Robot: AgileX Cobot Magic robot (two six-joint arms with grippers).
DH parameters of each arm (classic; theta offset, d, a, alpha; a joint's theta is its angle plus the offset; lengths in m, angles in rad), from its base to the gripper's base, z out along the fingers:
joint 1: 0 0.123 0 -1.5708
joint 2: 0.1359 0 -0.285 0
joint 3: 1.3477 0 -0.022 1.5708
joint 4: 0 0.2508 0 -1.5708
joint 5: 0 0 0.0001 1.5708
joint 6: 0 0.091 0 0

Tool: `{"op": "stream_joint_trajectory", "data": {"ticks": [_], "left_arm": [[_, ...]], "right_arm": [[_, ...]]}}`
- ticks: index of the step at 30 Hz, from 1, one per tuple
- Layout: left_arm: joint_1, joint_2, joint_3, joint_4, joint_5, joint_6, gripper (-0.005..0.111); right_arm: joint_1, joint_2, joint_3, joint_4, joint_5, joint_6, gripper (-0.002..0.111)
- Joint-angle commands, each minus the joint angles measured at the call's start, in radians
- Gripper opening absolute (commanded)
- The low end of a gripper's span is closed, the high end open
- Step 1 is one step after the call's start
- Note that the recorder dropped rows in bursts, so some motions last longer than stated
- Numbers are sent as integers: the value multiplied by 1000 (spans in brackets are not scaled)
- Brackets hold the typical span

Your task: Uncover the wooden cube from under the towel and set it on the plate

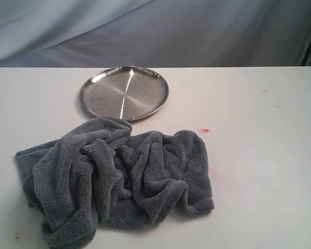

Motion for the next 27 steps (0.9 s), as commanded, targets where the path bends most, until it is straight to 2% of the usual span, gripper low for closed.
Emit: {"op": "stream_joint_trajectory", "data": {"ticks": [1,5,9,19,27], "left_arm": [[2,-2,4,1,-1,-1,1],[2,-2,4,1,-1,-3,1],[2,-2,4,1,-1,-3,1],[2,-2,4,1,-1,-1,1],[2,-2,4,1,-1,-1,1]], "right_arm": [[5,197,-5,23,100,-50,0],[8,371,-5,77,141,-129,0],[67,521,-10,71,141,-133,0],[320,839,-239,-98,189,31,0],[555,1094,-481,-139,178,76,0]]}}
